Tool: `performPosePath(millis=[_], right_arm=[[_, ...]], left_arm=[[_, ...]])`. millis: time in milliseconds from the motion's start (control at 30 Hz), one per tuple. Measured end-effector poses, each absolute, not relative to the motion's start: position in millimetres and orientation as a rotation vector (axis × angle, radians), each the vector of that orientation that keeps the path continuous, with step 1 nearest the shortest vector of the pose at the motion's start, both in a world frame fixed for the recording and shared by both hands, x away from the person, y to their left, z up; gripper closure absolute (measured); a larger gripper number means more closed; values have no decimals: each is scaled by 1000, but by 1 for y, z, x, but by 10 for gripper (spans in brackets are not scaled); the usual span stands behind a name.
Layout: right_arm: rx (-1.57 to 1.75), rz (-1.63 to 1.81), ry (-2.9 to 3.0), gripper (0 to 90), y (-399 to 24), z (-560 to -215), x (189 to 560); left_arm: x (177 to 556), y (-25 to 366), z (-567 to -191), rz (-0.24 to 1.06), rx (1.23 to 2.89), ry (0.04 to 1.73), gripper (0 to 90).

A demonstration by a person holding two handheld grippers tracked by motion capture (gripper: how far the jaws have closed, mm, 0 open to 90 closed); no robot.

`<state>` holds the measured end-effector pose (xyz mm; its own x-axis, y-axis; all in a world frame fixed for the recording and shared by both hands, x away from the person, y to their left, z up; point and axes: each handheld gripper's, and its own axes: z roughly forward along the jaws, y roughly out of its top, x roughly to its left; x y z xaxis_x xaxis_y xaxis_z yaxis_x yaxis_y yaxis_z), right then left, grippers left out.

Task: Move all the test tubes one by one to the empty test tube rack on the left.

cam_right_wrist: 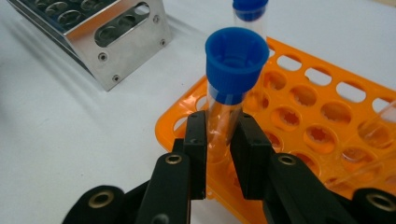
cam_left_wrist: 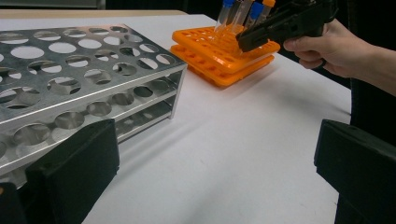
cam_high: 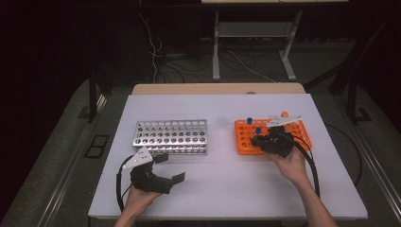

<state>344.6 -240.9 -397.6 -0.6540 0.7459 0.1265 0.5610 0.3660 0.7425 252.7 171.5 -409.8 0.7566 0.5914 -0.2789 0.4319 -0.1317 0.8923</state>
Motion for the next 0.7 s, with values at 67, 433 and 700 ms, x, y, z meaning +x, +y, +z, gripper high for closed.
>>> performPosePath(millis=[67, 433, 700], right_arm=[[1162, 1166, 2394, 762, -241, -397, 344], [1114, 1161, 2411, 763, -243, -385, 343], [1068, 1165, 2424, 763, -243, -369, 341]], left_arm=[[253, 171, -410, 165, 1764, 805, 0], [254, 168, -400, 162, 1777, 794, 0], [263, 169, -383, 153, 1753, 782, 0]])
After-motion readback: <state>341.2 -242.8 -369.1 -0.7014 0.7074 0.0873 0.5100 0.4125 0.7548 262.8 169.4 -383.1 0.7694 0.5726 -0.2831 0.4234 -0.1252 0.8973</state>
